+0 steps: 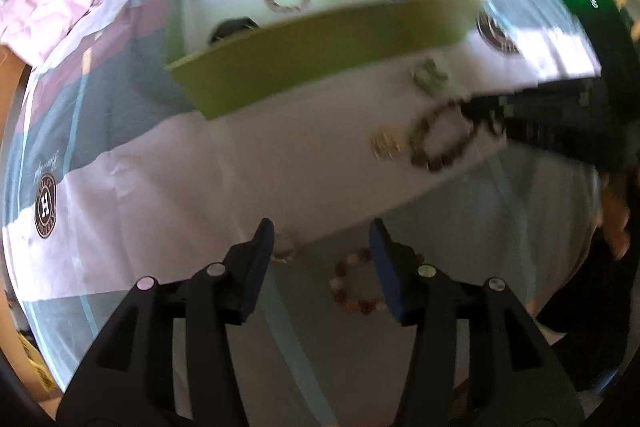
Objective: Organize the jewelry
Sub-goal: 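Grasp the brown bead bracelet with the right tool while the left grasps the red-amber bracelet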
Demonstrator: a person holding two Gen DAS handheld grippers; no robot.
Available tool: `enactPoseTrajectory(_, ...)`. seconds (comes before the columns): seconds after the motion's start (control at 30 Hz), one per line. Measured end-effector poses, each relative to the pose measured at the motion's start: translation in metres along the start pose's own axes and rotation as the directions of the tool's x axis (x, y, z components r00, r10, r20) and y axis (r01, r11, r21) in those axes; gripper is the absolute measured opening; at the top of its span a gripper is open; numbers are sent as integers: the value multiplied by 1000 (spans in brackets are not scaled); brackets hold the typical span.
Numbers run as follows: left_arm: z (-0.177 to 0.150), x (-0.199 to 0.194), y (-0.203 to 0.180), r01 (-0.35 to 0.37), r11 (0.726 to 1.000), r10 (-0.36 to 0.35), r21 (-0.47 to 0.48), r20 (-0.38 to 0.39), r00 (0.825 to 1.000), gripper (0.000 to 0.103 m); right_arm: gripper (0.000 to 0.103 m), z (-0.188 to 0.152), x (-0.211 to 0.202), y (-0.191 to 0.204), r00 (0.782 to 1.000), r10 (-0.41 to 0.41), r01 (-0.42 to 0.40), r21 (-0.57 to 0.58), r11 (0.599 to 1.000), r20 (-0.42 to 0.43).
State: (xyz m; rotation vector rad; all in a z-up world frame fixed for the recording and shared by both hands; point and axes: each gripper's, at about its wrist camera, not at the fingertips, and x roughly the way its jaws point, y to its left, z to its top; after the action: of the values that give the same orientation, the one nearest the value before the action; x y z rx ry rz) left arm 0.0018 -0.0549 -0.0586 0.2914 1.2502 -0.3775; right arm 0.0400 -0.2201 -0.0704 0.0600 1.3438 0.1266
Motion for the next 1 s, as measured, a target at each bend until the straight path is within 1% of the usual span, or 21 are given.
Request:
enactPoseTrajectory(0.07, -4, 6, -4, 6, 1000, -6, 19, -25, 1000, 50, 8, 2, 0, -4, 1000, 22, -22, 22, 1000, -6)
enactPoseTrajectory(0.13, -7, 12, -9, 3, 999, 0, 46, -51, 999, 50, 18, 2, -7, -7, 1000, 14, -14, 18, 1000, 11)
enactPoseTrajectory(0.2, -10, 15, -13, -1, 998, 6, 66, -65, 998, 50, 22, 2, -12, -8, 1000, 12, -13, 14, 1000, 23)
enactPoseTrajectory(0.33, -19, 24, -18, -2, 995, 12, 100, -100, 995, 50, 22, 2, -16, -13, 1000, 19, -19, 5, 1000, 25)
enactPoseTrajectory(0.4, -22, 28, -20, -2, 994, 14, 112, -113, 993, 50, 22, 1, -16, -9, 1000, 14, -14, 0, 1000, 17)
enactPoseTrajectory(0.43, -23, 30, -21, -4, 993, 17, 114, -114, 993, 50, 22, 5, -11, 1, 1000, 10, -10, -2, 1000, 11)
enactPoseTrajectory(0.47, -24, 31, -22, -4, 994, 17, 112, -113, 993, 50, 22, 5, -6, 2, 1000, 6, -6, -2, 1000, 5)
enactPoseTrajectory(0.5, -24, 31, -23, -2, 994, 14, 107, -111, 994, 46, 22, 5, -5, 3, 1000, 4, -4, -2, 1000, 1)
enactPoseTrajectory(0.53, -23, 30, -23, 4, 995, 6, 99, -104, 995, 40, 22, 5, -5, 3, 1000, 3, -3, -1, 1000, 0)
enactPoseTrajectory(0.57, -23, 29, -24, 9, 995, 0, 97, -99, 995, 26, 22, 8, -4, 5, 1000, 3, -3, 0, 1000, 0)
enactPoseTrajectory(0.6, -22, 29, -25, 11, 995, -2, 98, -93, 996, 17, 22, 8, -5, 5, 1000, 4, -4, 3, 1000, 1)
enactPoseTrajectory(0.67, -21, 29, -25, 8, 996, 1, 94, -88, 996, 12, 22, 7, -6, 5, 1000, 5, -5, 6, 1000, 4)
enactPoseTrajectory(0.73, -20, 29, -27, 4, 996, 2, 85, -73, 997, 11, 22, 6, -6, 6, 1000, 4, -4, 7, 1000, 7)
enactPoseTrajectory(0.77, -13, 30, -24, 4, 997, 0, 74, -61, 998, 9, 22, 7, -6, 5, 1000, 3, -3, 8, 1000, 7)
enactPoseTrajectory(0.9, 2, 24, -7, -12, 999, 13, -47, 7, 1000, 8, 22, 7, -5, 3, 1000, 5, -5, 12, 1000, 18)
enactPoseTrajectory(1.0, 10, 11, 7, 51, 993, -44, -109, 65, 997, 8, 22, 6, -14, -2, 999, 13, -13, 19, 1000, 33)
